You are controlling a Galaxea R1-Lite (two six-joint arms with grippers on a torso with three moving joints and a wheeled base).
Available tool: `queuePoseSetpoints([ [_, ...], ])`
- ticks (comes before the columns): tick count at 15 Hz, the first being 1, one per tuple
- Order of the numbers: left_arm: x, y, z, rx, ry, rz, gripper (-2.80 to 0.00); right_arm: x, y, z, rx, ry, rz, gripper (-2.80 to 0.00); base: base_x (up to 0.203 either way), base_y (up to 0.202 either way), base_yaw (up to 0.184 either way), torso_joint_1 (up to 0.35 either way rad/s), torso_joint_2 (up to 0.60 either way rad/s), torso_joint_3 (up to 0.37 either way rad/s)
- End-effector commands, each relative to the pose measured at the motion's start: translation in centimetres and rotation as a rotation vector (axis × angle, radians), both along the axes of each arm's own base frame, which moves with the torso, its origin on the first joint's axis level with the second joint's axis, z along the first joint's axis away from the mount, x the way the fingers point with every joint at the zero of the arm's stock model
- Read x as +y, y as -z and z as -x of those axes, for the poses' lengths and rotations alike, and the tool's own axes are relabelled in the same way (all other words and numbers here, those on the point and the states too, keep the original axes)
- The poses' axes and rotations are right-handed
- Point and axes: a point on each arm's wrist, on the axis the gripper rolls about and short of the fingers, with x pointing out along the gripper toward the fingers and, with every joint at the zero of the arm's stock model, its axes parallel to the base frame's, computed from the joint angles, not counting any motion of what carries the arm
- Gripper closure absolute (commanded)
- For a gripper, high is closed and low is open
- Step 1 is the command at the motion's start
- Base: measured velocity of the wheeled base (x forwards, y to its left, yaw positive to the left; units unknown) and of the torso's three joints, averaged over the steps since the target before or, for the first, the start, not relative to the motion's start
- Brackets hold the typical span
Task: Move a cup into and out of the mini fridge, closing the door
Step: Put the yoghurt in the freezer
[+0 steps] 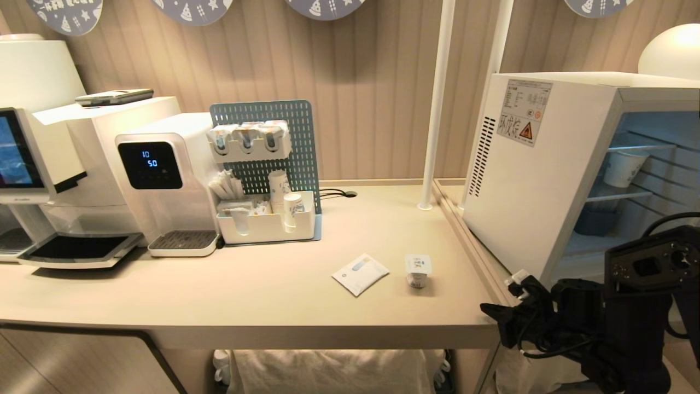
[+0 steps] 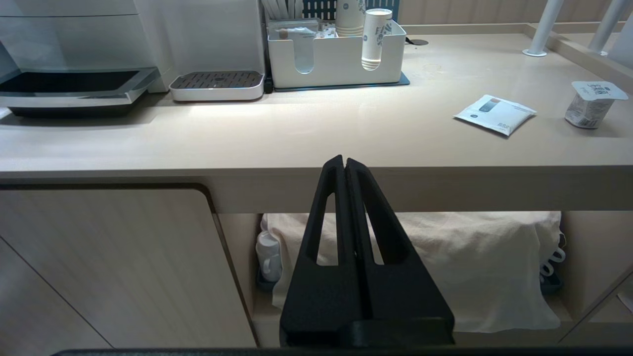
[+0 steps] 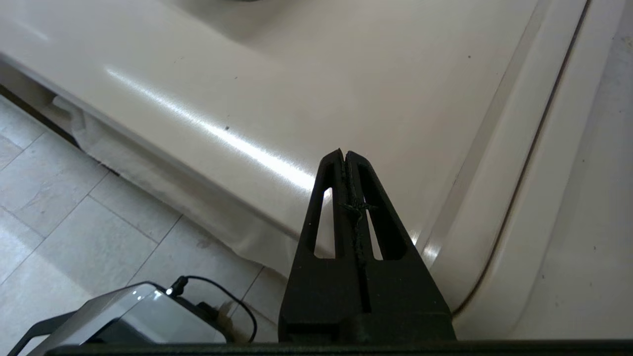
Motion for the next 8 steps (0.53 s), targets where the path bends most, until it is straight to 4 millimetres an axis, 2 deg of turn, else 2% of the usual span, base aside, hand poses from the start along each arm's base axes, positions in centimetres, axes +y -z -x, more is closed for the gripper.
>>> queuePoseSetpoints([
  [1, 0.0, 0.0, 0.0, 0.002, 0.001, -0.001, 0.0, 0.6, 0.7, -0.8, -0.018, 0.01, 0.016, 0.0, 0.0, 0.0, 0.0, 0.0, 0.0, 0.0],
  [3, 0.0, 0.0, 0.0, 0.002, -0.001, -0.001, 0.0, 0.9, 0.6, -1.2, -0.036, 0.022, 0.028, 0.0, 0.0, 0.0, 0.0, 0.0, 0.0, 0.0],
  [5, 0.0, 0.0, 0.0, 0.002, 0.001, -0.001, 0.0, 1.2, 0.2, -0.8, -0.029, 0.014, 0.022, 0.0, 0.0, 0.0, 0.0, 0.0, 0.0, 0.0],
  [8, 0.0, 0.0, 0.0, 0.002, 0.0, -0.002, 0.0, 1.4, -2.6, 0.2, -0.055, 0.014, -0.029, 0.0, 0.0, 0.0, 0.0, 0.0, 0.0, 0.0],
])
